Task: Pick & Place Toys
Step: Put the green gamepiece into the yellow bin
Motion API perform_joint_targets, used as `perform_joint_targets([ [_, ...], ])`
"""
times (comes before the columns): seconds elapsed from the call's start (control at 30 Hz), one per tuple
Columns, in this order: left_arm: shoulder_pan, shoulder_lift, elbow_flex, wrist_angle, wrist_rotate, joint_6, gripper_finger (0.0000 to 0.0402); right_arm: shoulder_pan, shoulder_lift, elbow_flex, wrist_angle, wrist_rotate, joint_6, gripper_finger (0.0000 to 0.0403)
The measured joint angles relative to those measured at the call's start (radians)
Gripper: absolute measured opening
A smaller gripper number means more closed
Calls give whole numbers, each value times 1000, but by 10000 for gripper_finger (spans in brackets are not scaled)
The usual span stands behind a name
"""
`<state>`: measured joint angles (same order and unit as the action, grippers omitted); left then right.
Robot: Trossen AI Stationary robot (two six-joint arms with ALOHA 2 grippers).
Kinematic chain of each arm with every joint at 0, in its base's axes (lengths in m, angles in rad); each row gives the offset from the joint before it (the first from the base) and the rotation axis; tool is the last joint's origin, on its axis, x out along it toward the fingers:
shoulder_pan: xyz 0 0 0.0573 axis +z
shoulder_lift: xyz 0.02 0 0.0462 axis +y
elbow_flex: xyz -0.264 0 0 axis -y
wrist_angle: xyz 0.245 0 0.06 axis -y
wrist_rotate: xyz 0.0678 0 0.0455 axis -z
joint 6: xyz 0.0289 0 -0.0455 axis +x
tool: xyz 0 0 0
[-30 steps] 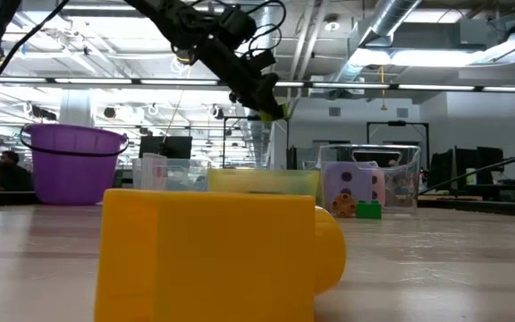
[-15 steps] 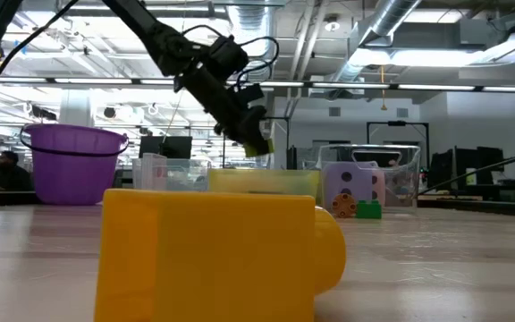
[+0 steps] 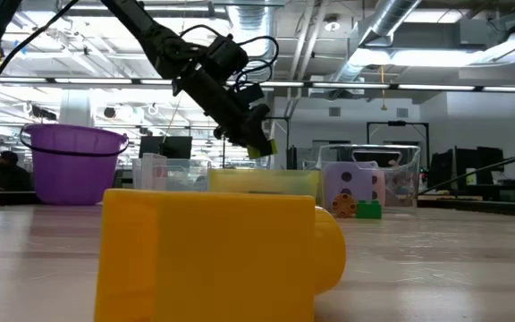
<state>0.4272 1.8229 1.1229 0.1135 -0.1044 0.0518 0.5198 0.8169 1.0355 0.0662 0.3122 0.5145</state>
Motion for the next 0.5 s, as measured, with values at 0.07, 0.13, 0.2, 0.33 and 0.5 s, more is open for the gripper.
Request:
perform_joint_targets([
  [0.07,-11,0,0,0,0,-8,101,0,0,0,0,0,0,266],
  [0.13,-26,0,0,0,5,-8,100,0,0,0,0,0,-1,266],
  [0.2,-41,0,0,-1,6,-13,101,0,0,0,-2,0,-2,266],
  [0.33,-74,9,-10,2,6,-29,105,0,0,0,-9,0,-14,266],
  [0.5,-95,10,-67,-2,0,-36,103,0,0,0,-9,0,-13,266],
])
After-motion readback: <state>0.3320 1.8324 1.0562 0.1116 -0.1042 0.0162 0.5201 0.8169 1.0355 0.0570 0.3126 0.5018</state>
